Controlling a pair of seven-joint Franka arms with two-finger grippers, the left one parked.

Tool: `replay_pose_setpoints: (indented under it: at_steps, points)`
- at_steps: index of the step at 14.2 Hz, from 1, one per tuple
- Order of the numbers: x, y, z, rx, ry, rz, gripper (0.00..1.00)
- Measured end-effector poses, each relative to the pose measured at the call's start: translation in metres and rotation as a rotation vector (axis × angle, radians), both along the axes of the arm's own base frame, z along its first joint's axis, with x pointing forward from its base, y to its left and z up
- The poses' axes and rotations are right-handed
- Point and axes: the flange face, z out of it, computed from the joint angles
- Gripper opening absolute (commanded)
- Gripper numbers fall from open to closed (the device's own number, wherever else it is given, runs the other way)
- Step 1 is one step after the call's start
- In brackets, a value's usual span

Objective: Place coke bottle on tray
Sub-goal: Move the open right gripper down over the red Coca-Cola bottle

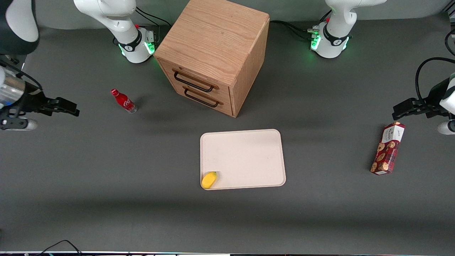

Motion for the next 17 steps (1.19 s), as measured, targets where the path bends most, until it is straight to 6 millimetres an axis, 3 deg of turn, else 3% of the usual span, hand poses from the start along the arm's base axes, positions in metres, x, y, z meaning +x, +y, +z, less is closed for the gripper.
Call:
replay_pose_setpoints:
  at_steps: [8,12,15,17]
  points:
    - [-0.100,0.015,-0.102,-0.032,0.001,0.009,1.00]
    - [-0.130,0.043,-0.169,-0.062,0.009,0.022,1.00]
    - [-0.154,0.042,-0.208,-0.075,0.037,0.030,1.00]
    - [-0.164,0.037,-0.222,-0.092,0.059,0.038,1.00]
